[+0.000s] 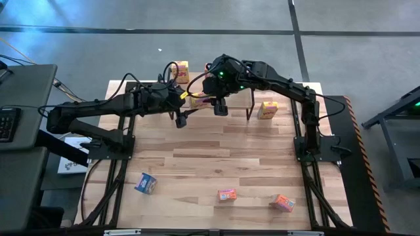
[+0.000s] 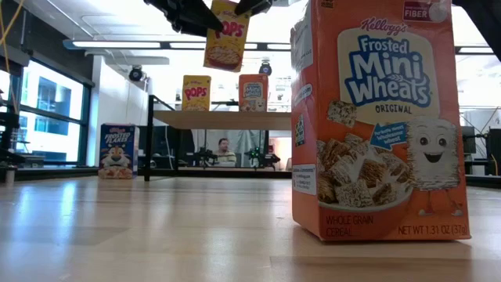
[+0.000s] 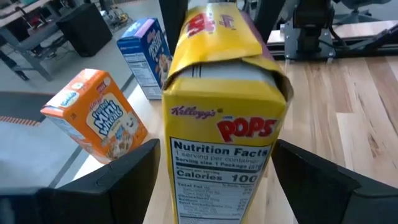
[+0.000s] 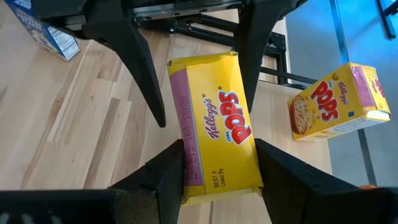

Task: Stack cereal on shelf
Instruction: Put the bottom yellow cereal box on the shelf aligned with the other yellow cereal box

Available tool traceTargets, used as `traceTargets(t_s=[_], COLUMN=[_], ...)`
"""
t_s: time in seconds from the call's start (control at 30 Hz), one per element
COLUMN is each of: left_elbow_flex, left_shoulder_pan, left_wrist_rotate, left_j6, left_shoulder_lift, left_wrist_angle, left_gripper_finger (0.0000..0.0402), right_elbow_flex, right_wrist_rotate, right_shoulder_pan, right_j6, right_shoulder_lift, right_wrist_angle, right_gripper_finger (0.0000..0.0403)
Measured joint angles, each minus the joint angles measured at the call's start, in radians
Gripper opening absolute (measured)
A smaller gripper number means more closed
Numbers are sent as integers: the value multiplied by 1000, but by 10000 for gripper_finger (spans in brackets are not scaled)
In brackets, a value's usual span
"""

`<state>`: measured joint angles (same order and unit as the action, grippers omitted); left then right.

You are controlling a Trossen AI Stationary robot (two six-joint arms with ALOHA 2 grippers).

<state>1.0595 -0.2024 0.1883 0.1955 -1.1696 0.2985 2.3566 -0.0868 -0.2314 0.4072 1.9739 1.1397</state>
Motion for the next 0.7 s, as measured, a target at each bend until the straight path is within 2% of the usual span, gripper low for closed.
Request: traceTargets(t_s=[0.47, 0.7], left_elbow_flex=[0, 0], left_shoulder_pan=[0, 0], left_wrist_rotate=[-27, -30], left_j6=[-1, -8], left_shoulder_lift=[1, 3], left_wrist_angle=[-12, -10], left_gripper_finger=[222, 205], right_elbow_flex=[0, 0], right_wrist_rotate=[0, -1], right_shoulder_pan=[0, 0], right_j6=[-2, -2], right_shoulder_lift=[0, 0], right_wrist_angle=[1, 6], right_gripper_finger=[172, 172])
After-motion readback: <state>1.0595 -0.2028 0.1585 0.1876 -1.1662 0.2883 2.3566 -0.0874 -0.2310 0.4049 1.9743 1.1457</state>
